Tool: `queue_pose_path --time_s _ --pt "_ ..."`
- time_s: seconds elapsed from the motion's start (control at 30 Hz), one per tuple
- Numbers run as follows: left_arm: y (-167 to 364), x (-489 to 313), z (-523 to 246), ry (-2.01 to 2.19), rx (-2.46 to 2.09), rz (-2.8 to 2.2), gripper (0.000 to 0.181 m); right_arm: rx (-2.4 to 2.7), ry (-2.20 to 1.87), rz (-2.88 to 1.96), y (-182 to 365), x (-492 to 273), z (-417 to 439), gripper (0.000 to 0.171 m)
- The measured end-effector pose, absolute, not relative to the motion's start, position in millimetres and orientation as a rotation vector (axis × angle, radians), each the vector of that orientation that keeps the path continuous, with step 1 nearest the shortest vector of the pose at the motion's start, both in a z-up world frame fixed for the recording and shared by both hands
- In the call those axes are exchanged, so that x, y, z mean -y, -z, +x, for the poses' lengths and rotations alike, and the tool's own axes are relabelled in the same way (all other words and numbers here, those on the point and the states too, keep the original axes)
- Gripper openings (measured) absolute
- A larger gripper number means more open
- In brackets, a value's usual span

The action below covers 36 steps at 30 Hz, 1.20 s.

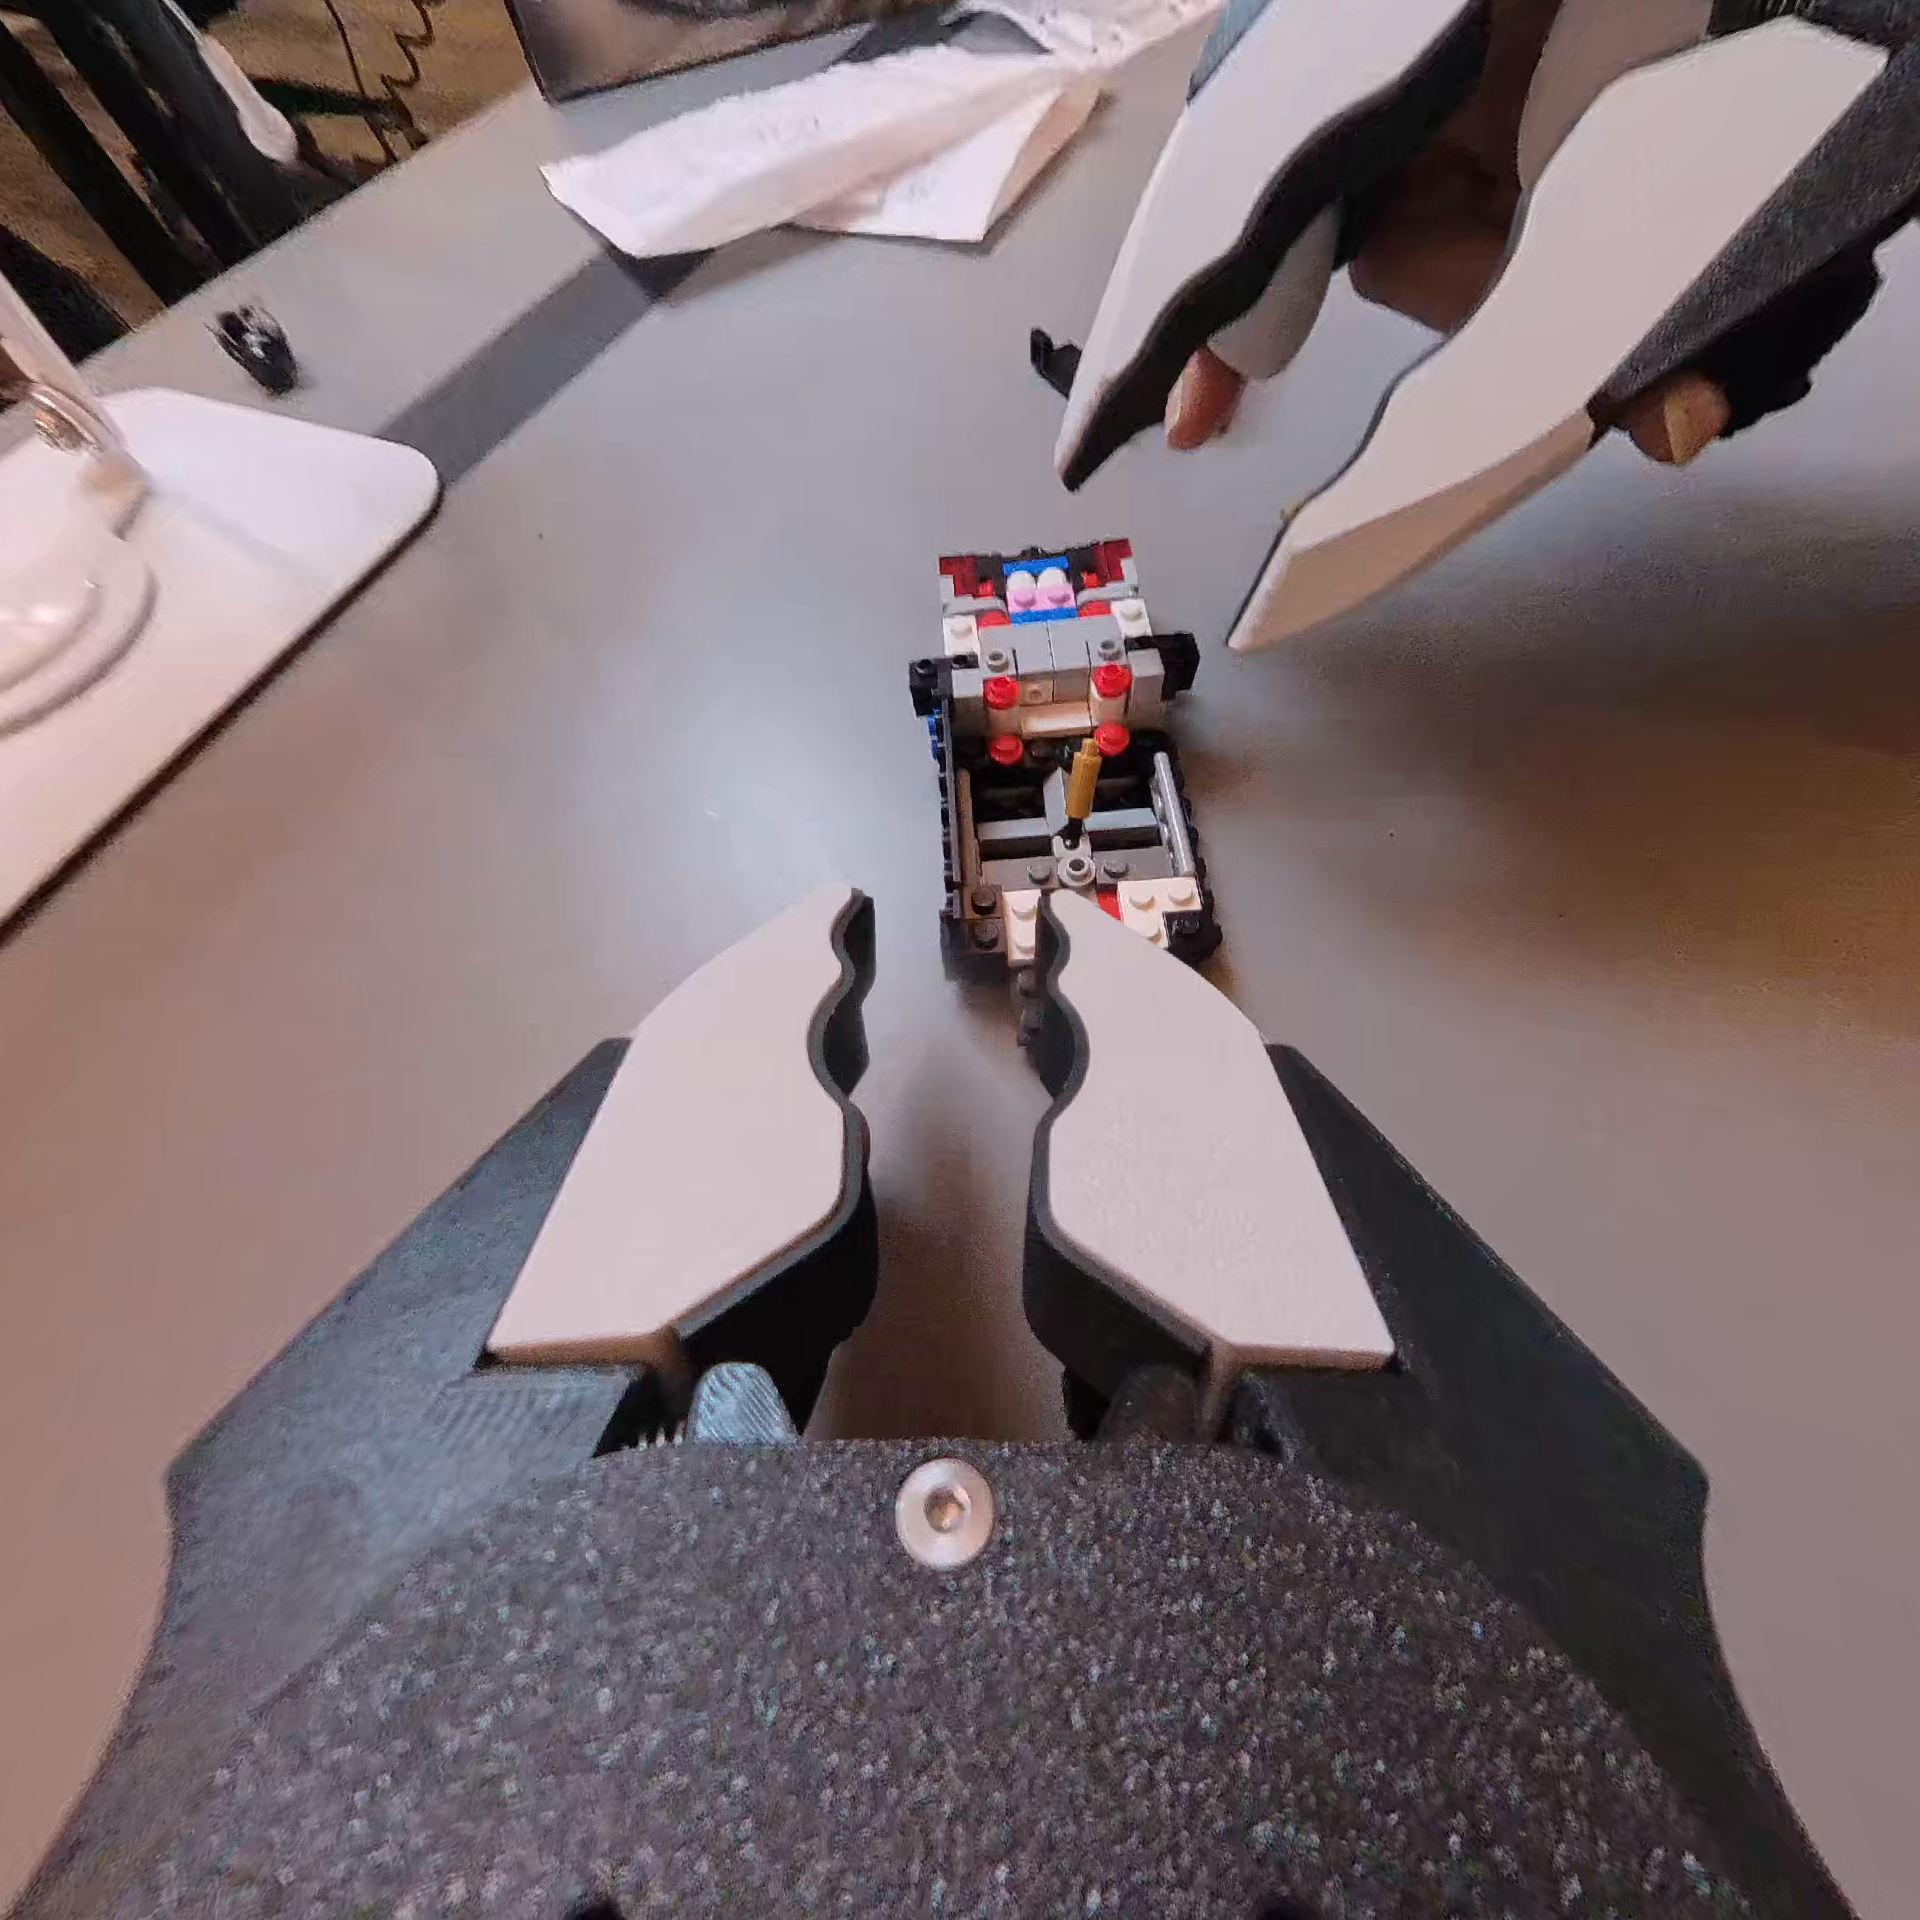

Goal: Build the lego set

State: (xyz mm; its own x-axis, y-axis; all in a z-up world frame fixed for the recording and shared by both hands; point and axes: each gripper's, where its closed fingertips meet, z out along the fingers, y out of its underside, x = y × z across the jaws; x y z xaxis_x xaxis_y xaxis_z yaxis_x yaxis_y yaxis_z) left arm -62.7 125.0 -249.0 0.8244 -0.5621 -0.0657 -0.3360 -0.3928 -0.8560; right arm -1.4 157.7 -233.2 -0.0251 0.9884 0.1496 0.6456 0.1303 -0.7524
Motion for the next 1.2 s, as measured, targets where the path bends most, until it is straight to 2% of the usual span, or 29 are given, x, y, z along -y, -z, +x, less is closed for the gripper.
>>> queue_pose_path --time_s 0.33,0.7,1.07,1.2 --pt "265 -127 -54 0.182 -0.727 -2.087 0.014 1.727 -0.626 -1.659 238 -172 33 0.044" --pt "265 -115 -46 0.186 -0.777 -2.125 0.013 1.664 -0.666 -1.712 230 -181 45 0.041" --pt "265 -127 -84 0.042 -0.571 -2.192 0.013 1.634 -0.691 -1.68 225 -176 34 0.038" --pt "265 -119 -74 0.058 -0.59 -2.241 0.015 1.636 -0.691 -1.684 228 -175 32 0.038"
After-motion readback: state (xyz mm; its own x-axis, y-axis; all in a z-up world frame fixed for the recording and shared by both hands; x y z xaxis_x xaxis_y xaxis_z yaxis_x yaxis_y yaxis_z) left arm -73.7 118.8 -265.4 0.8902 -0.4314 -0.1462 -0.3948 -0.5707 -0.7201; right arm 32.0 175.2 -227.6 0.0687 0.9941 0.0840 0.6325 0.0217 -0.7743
